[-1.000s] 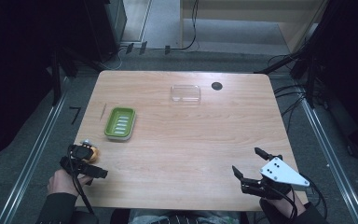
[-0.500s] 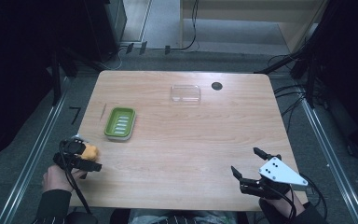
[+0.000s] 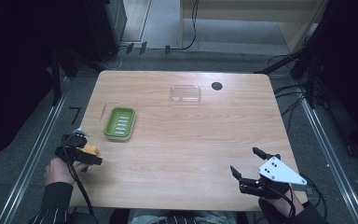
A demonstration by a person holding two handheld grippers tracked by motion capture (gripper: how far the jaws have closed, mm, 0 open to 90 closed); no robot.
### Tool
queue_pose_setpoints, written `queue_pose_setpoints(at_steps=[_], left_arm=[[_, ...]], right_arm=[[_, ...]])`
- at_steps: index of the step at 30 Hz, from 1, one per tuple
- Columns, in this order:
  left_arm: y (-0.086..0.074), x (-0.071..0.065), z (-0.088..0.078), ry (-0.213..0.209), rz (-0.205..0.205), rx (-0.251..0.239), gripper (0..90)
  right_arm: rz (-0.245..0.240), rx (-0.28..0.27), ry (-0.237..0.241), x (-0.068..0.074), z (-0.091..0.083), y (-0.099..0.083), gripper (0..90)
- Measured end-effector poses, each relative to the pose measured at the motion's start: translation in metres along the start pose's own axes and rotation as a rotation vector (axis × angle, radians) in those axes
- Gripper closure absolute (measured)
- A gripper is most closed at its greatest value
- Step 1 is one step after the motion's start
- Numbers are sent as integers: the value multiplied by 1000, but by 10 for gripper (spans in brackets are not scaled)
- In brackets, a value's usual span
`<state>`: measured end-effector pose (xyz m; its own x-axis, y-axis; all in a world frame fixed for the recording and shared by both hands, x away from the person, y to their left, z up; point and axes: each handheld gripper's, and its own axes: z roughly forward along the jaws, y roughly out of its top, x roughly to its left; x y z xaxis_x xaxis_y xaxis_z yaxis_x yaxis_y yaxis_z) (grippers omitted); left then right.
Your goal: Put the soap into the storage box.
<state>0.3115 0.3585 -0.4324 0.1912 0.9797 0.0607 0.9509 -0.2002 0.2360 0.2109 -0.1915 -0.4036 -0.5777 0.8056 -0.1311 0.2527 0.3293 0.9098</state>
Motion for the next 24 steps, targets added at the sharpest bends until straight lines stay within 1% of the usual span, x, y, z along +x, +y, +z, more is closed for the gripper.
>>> queue_pose_setpoints(at_steps=[7,10,12,16,18,21,23,24], left_arm=[[9,6,6,2,-16,4,0],[12,8,9,8,-14,15,0],[14,11,12,12,-9,36,0],[15,13,14,10,-9,37,0],[16,13,15,9,-2,44,0],[19,12,16,16,10,54,0],[20,13,18,32,8,66,0],[20,14,19,32,6,71,0]], right_arm=[[0,1,0,0,0,0,134],[1,3,1,0,0,0,134],[1,5,2,0,0,0,134],[2,2,4,-1,0,0,134],[3,4,4,0,0,0,134],[0,2,4,-1,0,0,134],[2,-1,3,-1,0,0,134],[1,-1,3,-1,0,0,134]])
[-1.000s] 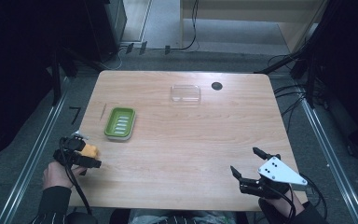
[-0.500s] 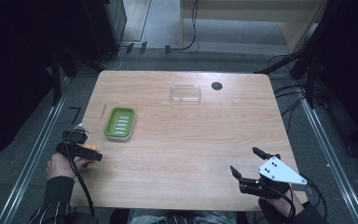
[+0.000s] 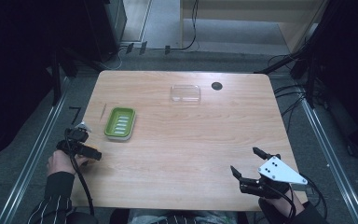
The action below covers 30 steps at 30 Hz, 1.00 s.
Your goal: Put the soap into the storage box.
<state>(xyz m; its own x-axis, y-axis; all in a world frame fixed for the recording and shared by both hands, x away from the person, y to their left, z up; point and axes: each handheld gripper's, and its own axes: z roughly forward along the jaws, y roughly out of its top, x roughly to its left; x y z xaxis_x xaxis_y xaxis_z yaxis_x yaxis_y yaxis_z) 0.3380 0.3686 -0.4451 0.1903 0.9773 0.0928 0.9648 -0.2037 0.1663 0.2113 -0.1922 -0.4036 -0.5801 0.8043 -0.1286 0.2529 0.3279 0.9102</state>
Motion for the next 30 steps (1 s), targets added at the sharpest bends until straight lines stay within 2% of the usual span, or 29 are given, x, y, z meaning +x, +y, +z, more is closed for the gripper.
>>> queue_pose_setpoints(at_steps=[16,28,30], left_arm=[[1,4,9,-1,3,25,75],[-1,5,6,-38,-1,10,166],[-2,3,5,-46,6,1,221]], right_arm=[[1,1,-1,0,0,0,135],[3,-1,0,0,0,0,134],[1,1,-1,0,0,0,134]])
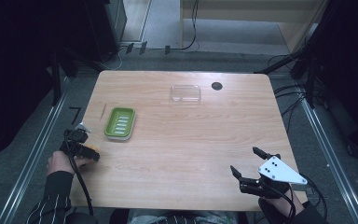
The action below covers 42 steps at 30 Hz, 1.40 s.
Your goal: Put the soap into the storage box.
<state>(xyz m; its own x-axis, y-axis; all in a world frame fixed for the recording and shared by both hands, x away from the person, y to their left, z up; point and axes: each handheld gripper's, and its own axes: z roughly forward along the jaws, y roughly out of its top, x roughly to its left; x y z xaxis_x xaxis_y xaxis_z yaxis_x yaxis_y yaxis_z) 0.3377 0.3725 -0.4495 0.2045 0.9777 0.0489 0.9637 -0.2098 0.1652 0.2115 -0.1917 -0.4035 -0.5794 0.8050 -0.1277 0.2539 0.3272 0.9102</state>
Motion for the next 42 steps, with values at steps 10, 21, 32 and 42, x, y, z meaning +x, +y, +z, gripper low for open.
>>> queue_pose_setpoints(at_steps=[10,21,32,42], left_arm=[[0,-1,-1,2,-6,-3,249],[-2,-2,-1,0,-2,-20,254],[-2,-2,-4,11,4,-38,256],[0,-8,-13,6,25,-60,255]], right_arm=[[0,-1,-2,0,0,0,135],[1,-1,-1,0,0,0,134],[6,-3,0,-1,0,0,134],[10,-1,1,-1,0,0,134]])
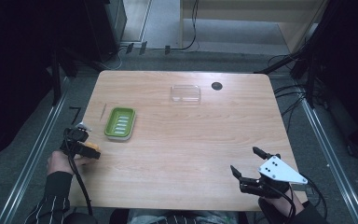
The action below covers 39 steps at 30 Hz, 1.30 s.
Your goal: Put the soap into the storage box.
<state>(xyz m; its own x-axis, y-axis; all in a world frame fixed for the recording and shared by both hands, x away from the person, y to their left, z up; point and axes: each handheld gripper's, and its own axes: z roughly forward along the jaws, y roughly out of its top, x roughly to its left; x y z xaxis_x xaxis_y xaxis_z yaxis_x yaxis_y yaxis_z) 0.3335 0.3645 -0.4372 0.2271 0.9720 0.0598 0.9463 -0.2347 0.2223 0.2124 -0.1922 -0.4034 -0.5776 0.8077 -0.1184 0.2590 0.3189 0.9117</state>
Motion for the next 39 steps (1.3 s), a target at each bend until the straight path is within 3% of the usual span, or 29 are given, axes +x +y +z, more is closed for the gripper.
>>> queue_pose_setpoints(at_steps=[20,39], left_arm=[[2,-9,-15,-6,31,-37,256],[14,-19,-29,-13,60,-83,255]], right_arm=[[1,-2,-2,0,-1,0,134],[1,0,0,0,0,0,134]])
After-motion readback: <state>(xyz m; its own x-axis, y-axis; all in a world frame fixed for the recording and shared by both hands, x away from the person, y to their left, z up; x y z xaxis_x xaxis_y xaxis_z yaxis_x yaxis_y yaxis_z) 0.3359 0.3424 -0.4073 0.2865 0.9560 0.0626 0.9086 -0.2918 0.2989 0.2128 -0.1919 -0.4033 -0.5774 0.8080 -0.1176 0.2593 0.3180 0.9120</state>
